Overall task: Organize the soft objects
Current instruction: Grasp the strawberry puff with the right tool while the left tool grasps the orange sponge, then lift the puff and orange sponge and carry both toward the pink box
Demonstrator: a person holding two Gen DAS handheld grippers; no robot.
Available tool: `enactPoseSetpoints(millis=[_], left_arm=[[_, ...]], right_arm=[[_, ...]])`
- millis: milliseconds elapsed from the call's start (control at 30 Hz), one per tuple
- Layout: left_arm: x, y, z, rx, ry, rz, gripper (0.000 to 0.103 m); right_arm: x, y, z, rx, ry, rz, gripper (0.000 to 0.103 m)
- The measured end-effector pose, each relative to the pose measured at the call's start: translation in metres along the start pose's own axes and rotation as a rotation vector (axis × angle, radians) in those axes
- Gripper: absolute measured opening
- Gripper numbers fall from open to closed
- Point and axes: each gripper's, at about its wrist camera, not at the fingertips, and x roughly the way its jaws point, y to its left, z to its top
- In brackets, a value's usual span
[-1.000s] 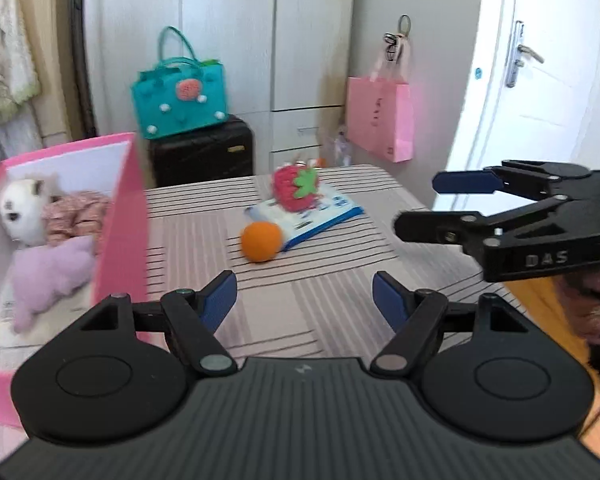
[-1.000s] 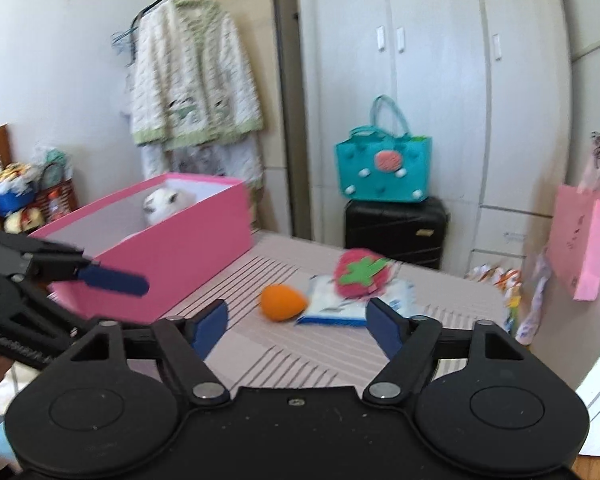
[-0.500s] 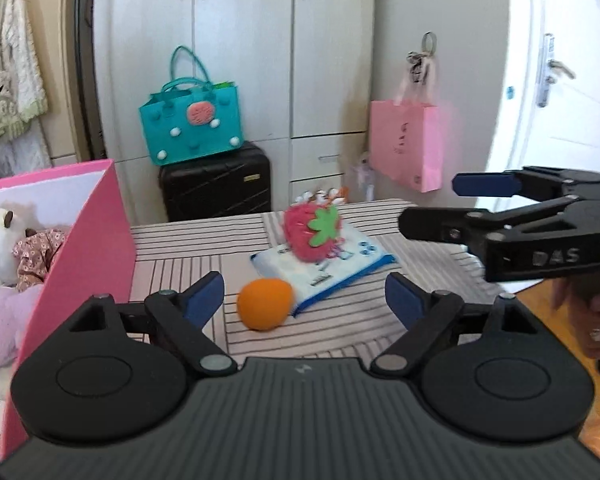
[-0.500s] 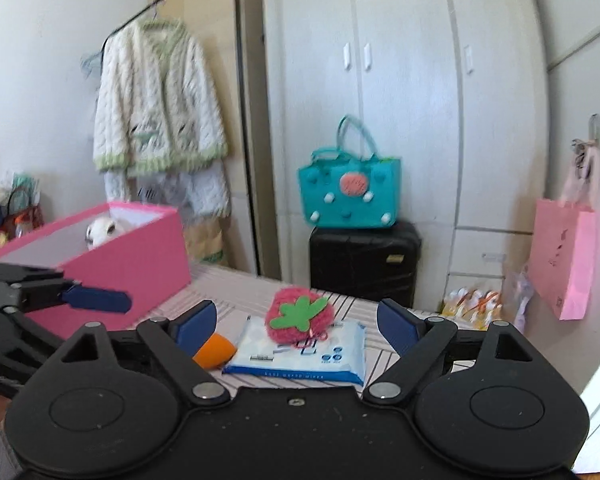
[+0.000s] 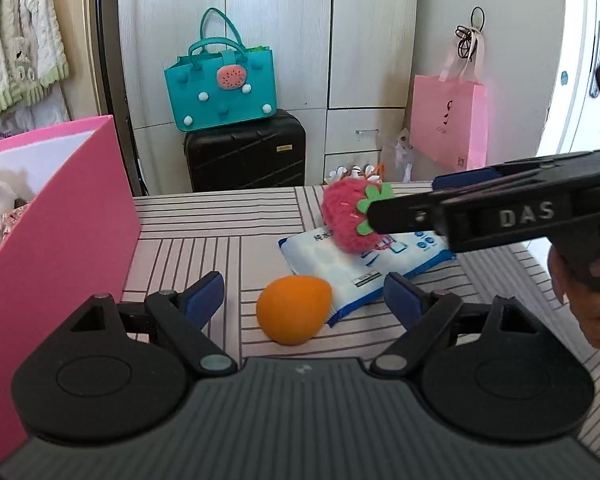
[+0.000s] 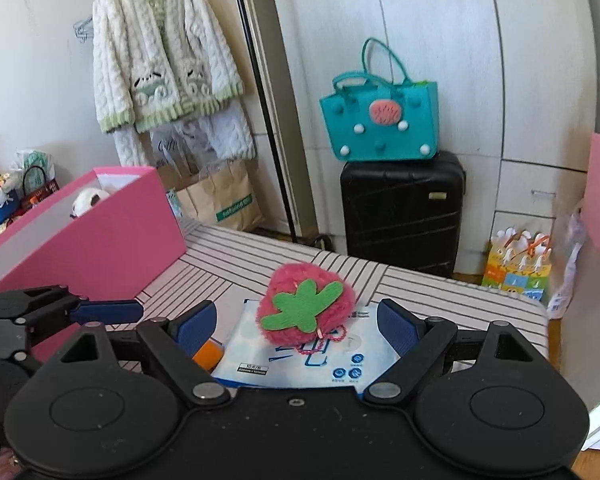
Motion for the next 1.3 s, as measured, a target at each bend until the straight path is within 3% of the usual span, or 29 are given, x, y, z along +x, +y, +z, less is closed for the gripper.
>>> enactPoseSetpoints(millis=[200, 433, 567, 700, 733, 867, 1000, 1300], left_arm=[[0.011, 0.008, -0.002, -0.032, 0.020, -0.011, 0.084], [0.019, 0.012, -0.003, -0.044, 0.051, -0.018, 0.072], [0.024, 0.014, -0.002, -0.066, 0.066, -0.021, 0.072], [0.029, 0.015, -0.003, -0.068, 0.063, -0.016, 0.063], [0.029, 0.015, -0.004, -0.071, 0.066, -0.024, 0.058], [0.029, 0.017, -0.002, -0.087, 0.082, -0.052, 0.057], [0.028, 0.019, -0.002, -0.095, 0.081, -0.071, 0.041], [0.012, 0.021, 0.001, -0.124, 0.086, -0.103, 0.040]], right_arm=[[0.020, -0.003, -0.002, 0.006, 0.029, 0.012, 0.090], [0.037, -0.005, 0.001, -0.001, 0.046, -0.001, 0.088], [0.038, -0.003, -0.001, -0.032, 0.026, -0.035, 0.062], [0.033, -0.005, -0.003, -0.039, 0.020, -0.021, 0.055], [0.032, -0.005, -0.004, -0.041, 0.018, -0.023, 0.055], [0.024, -0.002, -0.005, -0.044, 0.018, -0.019, 0.054], [0.015, -0.001, -0.009, -0.037, 0.021, -0.023, 0.054], [-0.009, -0.004, -0.020, 0.036, 0.045, -0.007, 0.054]])
